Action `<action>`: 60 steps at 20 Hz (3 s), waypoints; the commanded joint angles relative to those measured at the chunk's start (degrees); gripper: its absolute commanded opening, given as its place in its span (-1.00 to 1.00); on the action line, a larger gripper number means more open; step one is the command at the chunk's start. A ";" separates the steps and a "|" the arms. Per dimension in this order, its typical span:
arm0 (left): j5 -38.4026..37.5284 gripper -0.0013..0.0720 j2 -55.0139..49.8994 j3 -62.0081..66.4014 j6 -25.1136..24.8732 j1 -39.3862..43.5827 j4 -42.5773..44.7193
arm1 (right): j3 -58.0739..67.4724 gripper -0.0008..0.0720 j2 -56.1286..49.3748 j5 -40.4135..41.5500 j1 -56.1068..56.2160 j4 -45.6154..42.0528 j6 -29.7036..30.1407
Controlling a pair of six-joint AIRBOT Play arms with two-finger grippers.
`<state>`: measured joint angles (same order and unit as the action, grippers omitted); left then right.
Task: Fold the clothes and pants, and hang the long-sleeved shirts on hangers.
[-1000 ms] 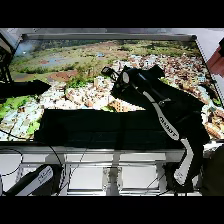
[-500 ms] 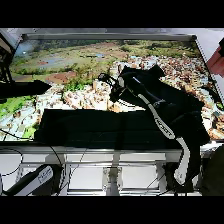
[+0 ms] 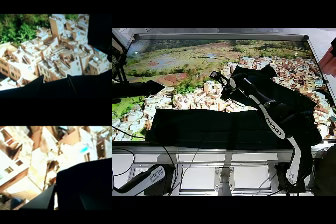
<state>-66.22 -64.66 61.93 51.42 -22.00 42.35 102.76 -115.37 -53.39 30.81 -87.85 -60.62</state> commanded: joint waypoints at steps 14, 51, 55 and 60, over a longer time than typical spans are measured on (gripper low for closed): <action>0.00 0.06 -0.11 -0.04 0.00 0.02 -0.46 | 7.67 -0.94 -1.64 -0.98 1.53 0.00 -6.99; 16.28 0.59 -19.06 -0.11 1.77 41.62 4.26 | 10.69 -0.94 19.37 -4.63 -7.43 16.28 -6.01; 24.70 0.59 -21.99 -0.11 2.80 41.35 0.46 | 10.69 -0.94 19.37 -5.77 -7.43 16.28 -5.99; 32.70 0.47 -22.27 -0.11 4.07 41.97 -2.99 | 10.69 -0.94 19.37 -5.86 -7.43 16.28 -5.97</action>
<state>-39.35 -86.39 61.84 54.76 19.59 42.46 113.47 -96.01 -58.98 23.42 -71.59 -66.63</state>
